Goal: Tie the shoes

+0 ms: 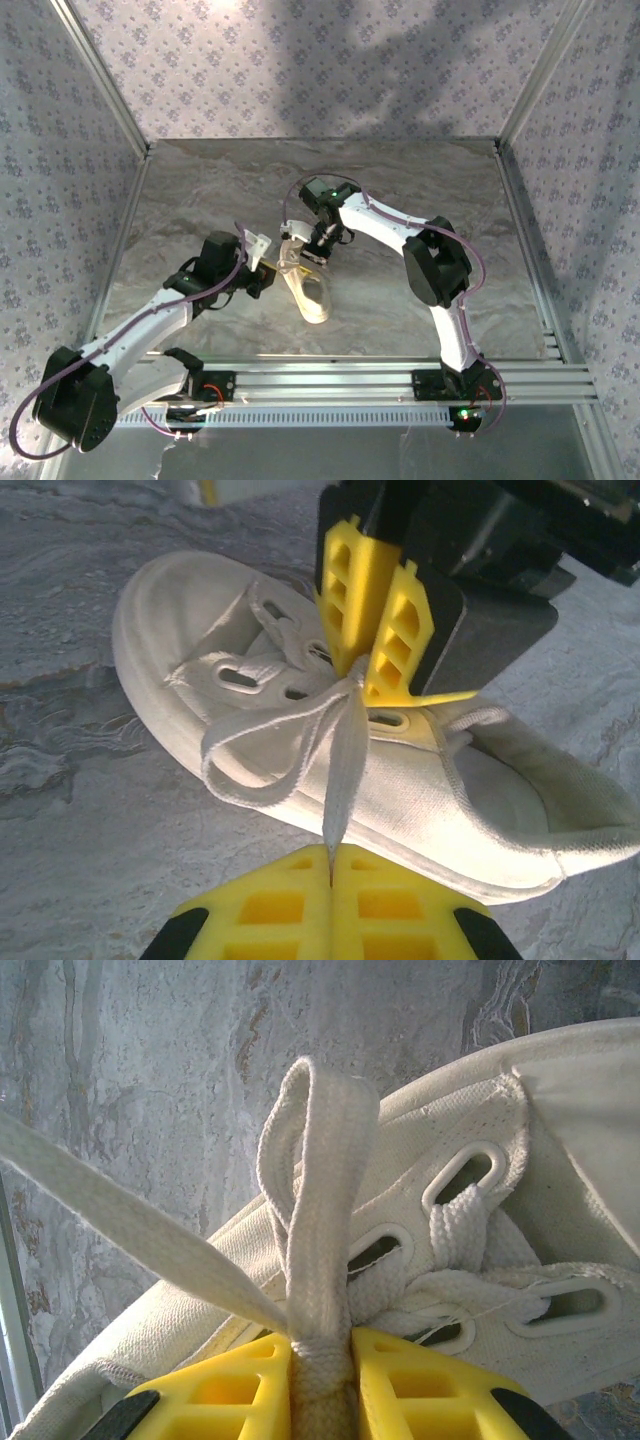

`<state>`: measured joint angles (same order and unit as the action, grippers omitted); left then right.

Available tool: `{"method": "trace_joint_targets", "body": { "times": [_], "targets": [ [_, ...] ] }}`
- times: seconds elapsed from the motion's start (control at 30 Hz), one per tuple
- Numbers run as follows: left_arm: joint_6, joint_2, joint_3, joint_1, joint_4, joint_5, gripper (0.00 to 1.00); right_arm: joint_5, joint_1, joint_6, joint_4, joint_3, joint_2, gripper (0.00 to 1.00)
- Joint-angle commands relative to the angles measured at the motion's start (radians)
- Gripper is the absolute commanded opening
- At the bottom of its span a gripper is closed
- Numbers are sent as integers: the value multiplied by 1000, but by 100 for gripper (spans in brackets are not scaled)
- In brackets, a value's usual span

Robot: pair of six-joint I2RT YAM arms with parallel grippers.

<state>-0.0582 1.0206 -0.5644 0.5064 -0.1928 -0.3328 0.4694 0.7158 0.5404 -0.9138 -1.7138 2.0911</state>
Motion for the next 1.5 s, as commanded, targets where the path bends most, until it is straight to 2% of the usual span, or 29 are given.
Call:
{"method": "trace_joint_targets", "body": {
  "times": [0.0, 0.13, 0.2, 0.3, 0.33, 0.4, 0.5, 0.73, 0.97, 1.1, 1.23, 1.47],
  "targets": [
    [-56, -32, -32, 3, -47, 56, 0, -38, -9, 18, -21, -10, 23, 20],
    [-88, -46, -19, 3, -53, 73, 0, -34, -10, 16, -22, -11, 21, 21],
    [-86, -59, -9, 4, -43, 63, 1, -21, -13, 12, -21, -13, 15, 26],
    [-64, -105, 4, 3, -33, 75, 30, 23, -29, 1, -13, -6, -22, 45],
    [-54, -123, 4, 2, -35, 84, 35, 31, -38, 0, -3, 5, -40, 49],
    [-31, -160, -2, -9, -51, 101, 40, 50, -69, -5, 12, 37, -87, 55],
    [-10, -182, -15, -43, -66, 86, 42, 97, -124, -15, 27, 86, -147, 59],
    [39, -77, -53, -92, 3, -34, 42, 123, -136, -29, 67, 206, -219, 60],
    [116, 222, -216, -90, 26, -109, 41, 101, -99, -67, 119, 216, -158, 59],
    [124, 368, -290, -75, 32, -103, 42, 77, -98, -81, 125, 193, -117, 49],
    [118, 472, -333, -58, 9, -71, 43, 111, -109, -89, 132, 186, -103, 38],
    [88, 526, -339, -19, 0, -84, 46, 135, -106, -90, 139, 194, -94, 32]
  ]
}}
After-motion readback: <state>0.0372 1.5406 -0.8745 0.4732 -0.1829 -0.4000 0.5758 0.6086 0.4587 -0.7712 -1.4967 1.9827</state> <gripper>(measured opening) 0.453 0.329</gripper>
